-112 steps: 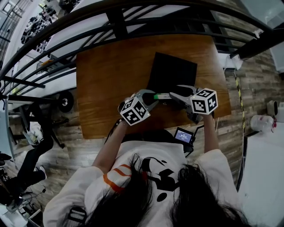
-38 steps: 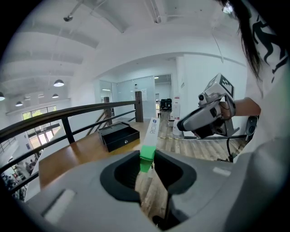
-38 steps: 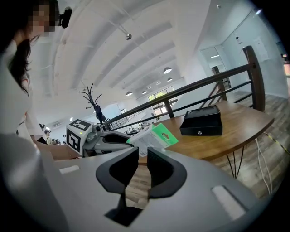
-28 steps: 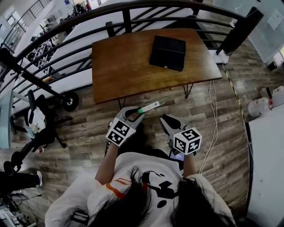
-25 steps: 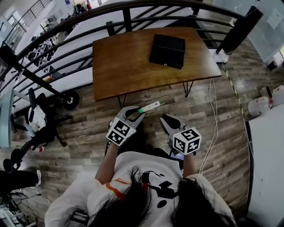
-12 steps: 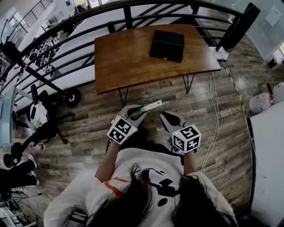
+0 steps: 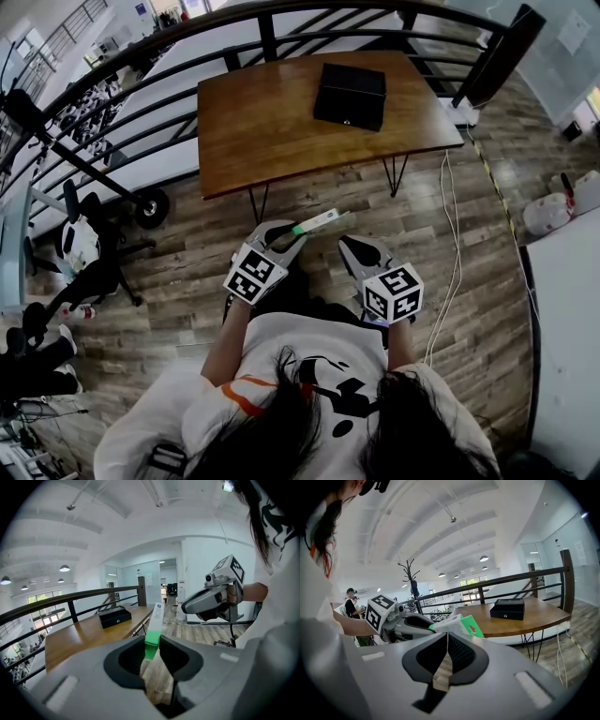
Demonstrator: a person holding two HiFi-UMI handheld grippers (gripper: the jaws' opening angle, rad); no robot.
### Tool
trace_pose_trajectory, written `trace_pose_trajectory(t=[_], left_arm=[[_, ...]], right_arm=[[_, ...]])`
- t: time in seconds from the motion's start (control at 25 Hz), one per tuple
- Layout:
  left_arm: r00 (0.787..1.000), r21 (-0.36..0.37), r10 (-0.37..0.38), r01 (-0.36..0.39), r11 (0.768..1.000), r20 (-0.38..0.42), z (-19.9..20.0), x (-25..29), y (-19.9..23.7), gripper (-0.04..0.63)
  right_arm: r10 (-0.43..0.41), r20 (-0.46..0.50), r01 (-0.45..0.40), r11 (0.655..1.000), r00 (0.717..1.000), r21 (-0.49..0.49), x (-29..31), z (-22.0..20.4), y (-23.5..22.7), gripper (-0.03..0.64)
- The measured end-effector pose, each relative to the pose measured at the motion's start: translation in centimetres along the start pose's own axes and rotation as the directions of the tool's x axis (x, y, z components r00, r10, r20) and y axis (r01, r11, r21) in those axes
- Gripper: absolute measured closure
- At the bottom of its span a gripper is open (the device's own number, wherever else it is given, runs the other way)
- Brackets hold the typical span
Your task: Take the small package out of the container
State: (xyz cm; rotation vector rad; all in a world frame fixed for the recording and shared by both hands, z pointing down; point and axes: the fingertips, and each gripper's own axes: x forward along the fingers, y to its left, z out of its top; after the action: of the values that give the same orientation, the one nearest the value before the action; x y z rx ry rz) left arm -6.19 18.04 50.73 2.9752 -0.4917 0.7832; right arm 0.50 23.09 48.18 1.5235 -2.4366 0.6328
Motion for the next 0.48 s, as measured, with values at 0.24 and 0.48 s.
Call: trace_pose_trajectory(t=[0.24, 0.48], left_arm=[[1.000, -0.005, -0.006, 0.006, 1.000, 0.010, 0.07, -0.01, -0.06, 0.497], [1.000, -0.004, -0.001, 0.001, 1.000, 0.016, 0.12, -0.20, 0.23, 0.497]], right_arm=[[0.005, -0.011, -0.005, 1.000, 1.000, -0.011, 0.23, 0.00, 0.19, 0.589], [0.011, -0.018, -0.012, 1.000, 1.000, -0.019, 0.65, -0.09, 0.35, 0.592]])
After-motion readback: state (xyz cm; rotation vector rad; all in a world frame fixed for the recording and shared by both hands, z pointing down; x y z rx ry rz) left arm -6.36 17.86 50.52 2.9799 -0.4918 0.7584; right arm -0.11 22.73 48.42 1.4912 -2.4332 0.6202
